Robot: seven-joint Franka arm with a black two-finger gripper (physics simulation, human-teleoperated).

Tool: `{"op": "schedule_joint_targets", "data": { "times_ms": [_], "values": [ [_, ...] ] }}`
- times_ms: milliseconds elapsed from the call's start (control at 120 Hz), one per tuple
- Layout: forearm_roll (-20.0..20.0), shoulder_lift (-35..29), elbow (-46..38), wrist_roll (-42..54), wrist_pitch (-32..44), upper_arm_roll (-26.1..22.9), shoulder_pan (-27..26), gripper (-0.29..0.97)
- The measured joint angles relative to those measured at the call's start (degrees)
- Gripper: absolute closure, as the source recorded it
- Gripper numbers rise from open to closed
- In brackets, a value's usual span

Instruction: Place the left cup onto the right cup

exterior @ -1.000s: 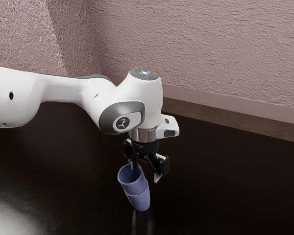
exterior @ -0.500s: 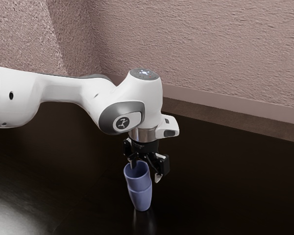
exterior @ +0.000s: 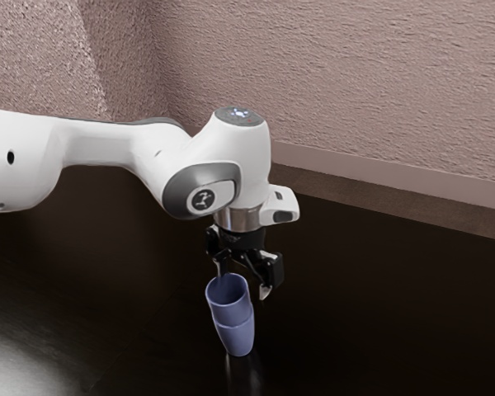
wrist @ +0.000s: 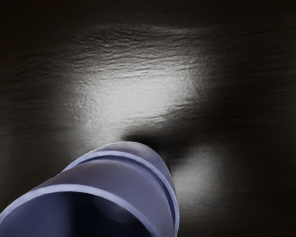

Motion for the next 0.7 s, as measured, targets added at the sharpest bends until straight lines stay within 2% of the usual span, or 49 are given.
{"op": "schedule_joint_targets", "data": {
  "times_ms": [333,492,700],
  "values": [
    [0.22,-1.18,2.34,0.07,-3.08,2.00,-0.19,0.00],
    [0.25,-1.75,4.36,0.54,-5.02,5.13,-0.92,0.00],
    [0.28,-2.01,8.34,1.71,-8.20,8.34,0.73,0.00]
  ]
}}
